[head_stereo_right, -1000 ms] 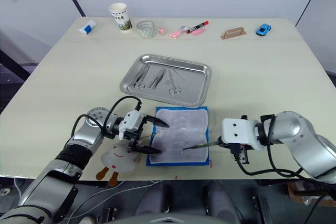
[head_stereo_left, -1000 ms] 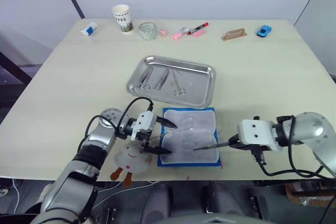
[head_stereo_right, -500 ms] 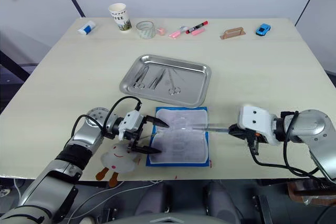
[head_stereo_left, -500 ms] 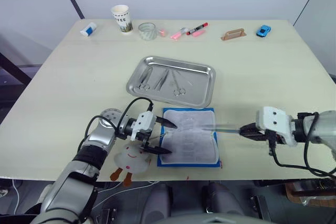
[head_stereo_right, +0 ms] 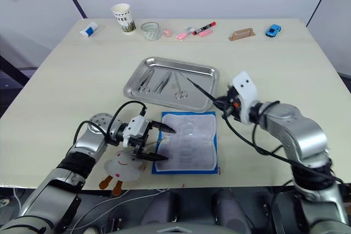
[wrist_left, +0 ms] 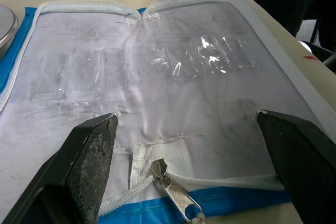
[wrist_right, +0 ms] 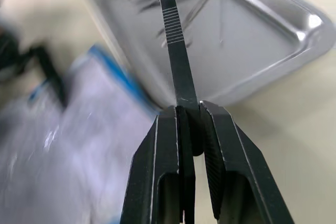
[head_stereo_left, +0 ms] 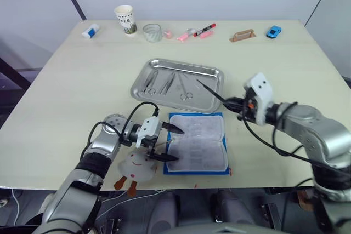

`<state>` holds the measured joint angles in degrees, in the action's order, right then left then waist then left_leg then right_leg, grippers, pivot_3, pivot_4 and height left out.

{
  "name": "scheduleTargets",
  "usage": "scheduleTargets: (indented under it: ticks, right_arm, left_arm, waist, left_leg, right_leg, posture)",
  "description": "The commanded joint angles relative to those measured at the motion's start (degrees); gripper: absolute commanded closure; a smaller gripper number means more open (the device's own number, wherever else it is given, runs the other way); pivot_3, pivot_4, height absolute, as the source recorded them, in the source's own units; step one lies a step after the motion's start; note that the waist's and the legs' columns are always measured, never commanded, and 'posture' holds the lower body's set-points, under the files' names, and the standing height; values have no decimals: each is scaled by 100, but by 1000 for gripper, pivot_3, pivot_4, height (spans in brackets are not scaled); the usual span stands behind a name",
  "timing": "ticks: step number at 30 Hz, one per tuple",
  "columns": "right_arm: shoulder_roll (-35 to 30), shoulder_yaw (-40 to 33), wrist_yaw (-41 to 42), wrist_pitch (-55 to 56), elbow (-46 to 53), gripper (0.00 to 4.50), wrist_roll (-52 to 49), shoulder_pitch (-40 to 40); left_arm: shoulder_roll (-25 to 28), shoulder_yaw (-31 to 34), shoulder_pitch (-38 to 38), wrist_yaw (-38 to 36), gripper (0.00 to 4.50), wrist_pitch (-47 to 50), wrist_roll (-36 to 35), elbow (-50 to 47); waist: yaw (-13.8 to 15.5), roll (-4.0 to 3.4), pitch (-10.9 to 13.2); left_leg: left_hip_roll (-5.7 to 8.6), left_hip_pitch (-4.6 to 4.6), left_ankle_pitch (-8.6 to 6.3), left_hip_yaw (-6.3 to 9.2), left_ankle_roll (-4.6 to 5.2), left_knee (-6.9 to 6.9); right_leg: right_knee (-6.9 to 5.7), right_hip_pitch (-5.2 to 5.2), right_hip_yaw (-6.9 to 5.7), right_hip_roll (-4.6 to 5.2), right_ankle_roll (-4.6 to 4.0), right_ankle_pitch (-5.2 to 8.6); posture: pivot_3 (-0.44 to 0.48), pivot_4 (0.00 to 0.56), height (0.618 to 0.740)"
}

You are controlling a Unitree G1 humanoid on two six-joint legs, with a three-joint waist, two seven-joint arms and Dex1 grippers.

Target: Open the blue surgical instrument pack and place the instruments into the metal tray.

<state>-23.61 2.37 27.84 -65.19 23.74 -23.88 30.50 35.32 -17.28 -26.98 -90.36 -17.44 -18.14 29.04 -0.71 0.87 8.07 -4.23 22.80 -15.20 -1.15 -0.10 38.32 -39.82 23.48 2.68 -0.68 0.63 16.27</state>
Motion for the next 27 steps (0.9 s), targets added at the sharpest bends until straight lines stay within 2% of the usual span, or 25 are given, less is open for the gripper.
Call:
scheduleTargets:
  ticks: [1, 8, 15, 27]
  right_arm:
    - [340, 67, -518, -110, -263, 4497, 197, 392]
    - [1218, 183, -1347, -272, -1278, 4497, 613, 1136]
    - [1784, 96, -1768, -241, -2256, 4497, 823, 1724]
    - [2007, 123, -1958, 320, -3866, 4497, 1264, 2297]
  left_arm:
    - [22, -74, 137, -157, 0, 200, 241, 36]
    - [14, 111, 297, -93, 0, 442, 87, -308]
    - [-2, 269, 449, -47, 0, 555, 51, -501]
    - [-53, 323, 519, -46, 0, 453, 158, -393]
  waist:
    - [-4, -1, 1]
    - [-22, -3, 2]
    - [-36, -5, 3]
    - [-62, -9, 6]
  left_leg:
    - [0, 1, 0, -3, 0, 0]
    - [0, 4, 0, -4, 0, 0]
    - [-1, 10, 0, -7, 0, -1]
    - [-1, 10, 0, -9, 0, -4]
  right_leg:
    - [0, 2, 5, 0, 0, 0]
    - [-3, 8, 7, -1, 0, 0]
    - [-1, 12, 8, 1, 0, 0]
    - [-2, 17, 9, 2, 0, 0]
  posture:
    - [0, 150, 728]
    - [0, 150, 728]
    - [0, 150, 728]
    - [0, 150, 728]
